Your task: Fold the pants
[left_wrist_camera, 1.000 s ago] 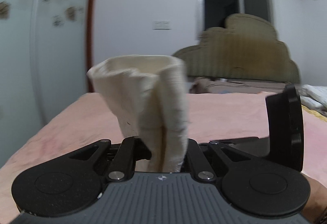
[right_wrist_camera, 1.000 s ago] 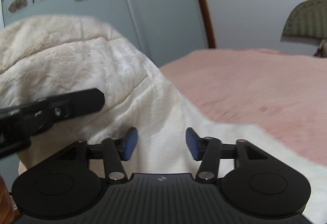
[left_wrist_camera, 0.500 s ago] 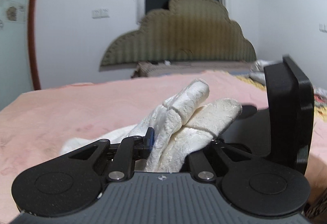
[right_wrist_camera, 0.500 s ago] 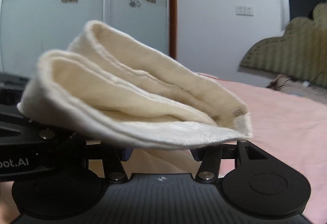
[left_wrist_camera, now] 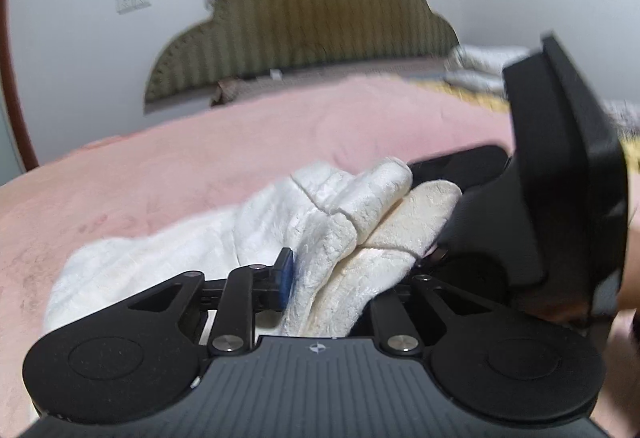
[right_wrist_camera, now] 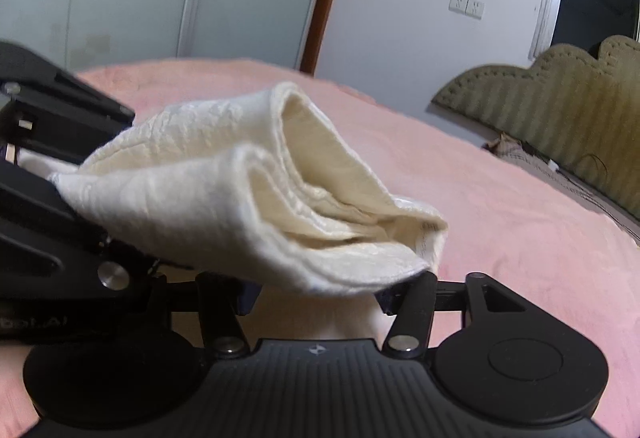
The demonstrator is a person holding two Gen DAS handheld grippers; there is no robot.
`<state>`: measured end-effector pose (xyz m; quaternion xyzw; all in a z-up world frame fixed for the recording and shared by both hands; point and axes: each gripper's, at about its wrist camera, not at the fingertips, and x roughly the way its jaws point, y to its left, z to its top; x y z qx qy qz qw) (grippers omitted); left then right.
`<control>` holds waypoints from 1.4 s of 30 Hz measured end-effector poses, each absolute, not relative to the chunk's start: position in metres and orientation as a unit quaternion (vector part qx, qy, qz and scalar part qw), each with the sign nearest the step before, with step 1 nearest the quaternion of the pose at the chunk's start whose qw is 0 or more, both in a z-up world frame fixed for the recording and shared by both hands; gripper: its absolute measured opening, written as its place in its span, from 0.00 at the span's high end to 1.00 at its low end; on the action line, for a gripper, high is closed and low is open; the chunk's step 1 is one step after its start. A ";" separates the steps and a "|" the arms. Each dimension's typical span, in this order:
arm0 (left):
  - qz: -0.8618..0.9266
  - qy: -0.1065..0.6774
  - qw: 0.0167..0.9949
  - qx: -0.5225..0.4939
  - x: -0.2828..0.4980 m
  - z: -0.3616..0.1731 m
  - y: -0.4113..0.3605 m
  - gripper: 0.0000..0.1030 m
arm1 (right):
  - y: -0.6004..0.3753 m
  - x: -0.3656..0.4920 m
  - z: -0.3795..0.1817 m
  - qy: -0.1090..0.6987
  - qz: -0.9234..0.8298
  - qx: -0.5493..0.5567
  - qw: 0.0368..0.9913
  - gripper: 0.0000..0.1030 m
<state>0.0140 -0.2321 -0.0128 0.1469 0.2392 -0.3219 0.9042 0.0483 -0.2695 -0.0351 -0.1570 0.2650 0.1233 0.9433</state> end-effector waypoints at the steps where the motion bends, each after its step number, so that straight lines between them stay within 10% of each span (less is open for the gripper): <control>1: -0.324 0.247 0.900 0.155 0.014 -0.017 -0.232 0.77 | -0.271 0.044 -0.036 0.276 0.119 -0.160 0.940 0.38; 4: -0.349 0.275 0.878 0.177 0.013 -0.019 -0.227 0.51 | -0.288 0.024 -0.033 0.290 0.112 -0.137 0.941 0.34; 14: -0.332 0.233 0.910 0.088 0.022 0.020 -0.154 0.17 | -0.326 -0.004 -0.001 0.250 -0.025 -0.028 0.967 0.29; 42: -0.221 0.320 0.912 0.131 0.050 -0.031 -0.061 0.21 | -0.234 0.001 -0.013 0.318 0.155 -0.086 0.931 0.19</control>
